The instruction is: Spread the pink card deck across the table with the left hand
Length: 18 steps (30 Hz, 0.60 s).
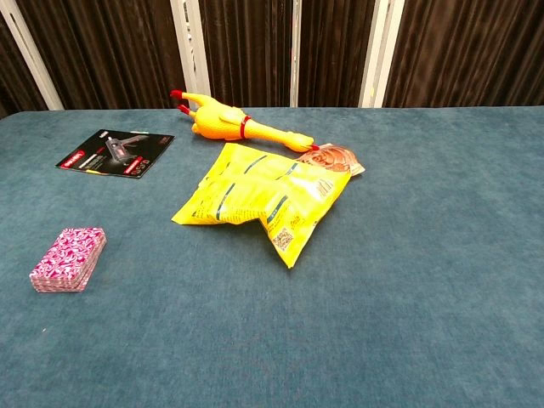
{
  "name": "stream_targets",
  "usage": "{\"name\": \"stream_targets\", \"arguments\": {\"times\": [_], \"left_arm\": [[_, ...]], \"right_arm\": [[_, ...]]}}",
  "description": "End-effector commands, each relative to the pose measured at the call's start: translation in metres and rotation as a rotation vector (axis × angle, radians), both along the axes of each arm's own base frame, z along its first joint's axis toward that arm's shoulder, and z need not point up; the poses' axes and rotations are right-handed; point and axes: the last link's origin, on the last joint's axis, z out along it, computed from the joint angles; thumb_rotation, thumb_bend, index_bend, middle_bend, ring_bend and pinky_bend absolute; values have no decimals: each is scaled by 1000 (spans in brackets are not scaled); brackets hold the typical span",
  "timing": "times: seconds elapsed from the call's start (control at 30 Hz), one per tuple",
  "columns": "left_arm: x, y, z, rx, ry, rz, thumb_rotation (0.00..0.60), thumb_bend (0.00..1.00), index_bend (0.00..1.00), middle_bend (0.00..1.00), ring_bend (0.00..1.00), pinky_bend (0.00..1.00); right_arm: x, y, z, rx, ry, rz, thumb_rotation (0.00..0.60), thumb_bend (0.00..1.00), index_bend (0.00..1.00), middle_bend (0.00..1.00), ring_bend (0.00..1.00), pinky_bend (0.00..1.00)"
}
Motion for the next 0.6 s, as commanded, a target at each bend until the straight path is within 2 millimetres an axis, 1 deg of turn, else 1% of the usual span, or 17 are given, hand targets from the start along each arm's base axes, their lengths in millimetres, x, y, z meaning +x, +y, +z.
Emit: {"name": "stream_targets", "arguments": {"times": [0.03,0.47,0.6], "left_arm": [[0,0,0,-1,1,2,600,189,0,0,0,0],[-2,1,-1,-15,7,22,600,189,0,0,0,0],[-1,5,-6,-49,22,41,600,189,0,0,0,0]], "right_arm": [[0,0,0,0,-1,1,600,362,0,0,0,28],[2,0,0,-4,-12,15,600,363,0,0,0,28],[1,-1,-1,-6,-17,9,600,363,0,0,0,28]]}}
